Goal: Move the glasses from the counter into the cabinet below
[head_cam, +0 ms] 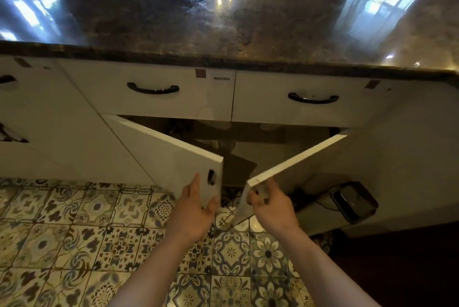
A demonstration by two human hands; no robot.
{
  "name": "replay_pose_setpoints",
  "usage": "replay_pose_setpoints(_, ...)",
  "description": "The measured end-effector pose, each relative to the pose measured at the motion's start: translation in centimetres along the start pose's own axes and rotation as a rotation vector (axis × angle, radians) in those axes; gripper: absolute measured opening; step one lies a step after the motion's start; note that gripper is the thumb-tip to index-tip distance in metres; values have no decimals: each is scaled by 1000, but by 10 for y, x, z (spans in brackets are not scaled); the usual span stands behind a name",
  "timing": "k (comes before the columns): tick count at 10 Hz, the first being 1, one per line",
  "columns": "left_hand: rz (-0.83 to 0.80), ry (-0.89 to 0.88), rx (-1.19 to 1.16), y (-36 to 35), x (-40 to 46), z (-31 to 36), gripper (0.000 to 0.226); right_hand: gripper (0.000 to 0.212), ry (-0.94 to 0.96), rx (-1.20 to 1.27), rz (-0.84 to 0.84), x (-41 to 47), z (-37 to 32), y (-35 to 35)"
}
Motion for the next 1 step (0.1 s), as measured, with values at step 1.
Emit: replay_pose_setpoints(1, 15, -98, 104, 12, -8, 19, 75, 46, 157, -241, 37, -12, -22, 10)
Point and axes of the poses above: each hand's wrist, its own x-axis towards the middle knuckle, its own y-axis out of the back of the hand, z = x × y, the point moved 10 cm from there along x, towards the middle knuckle, and after that the axes turned 15 degrees about -x, right-handed, at the moved point
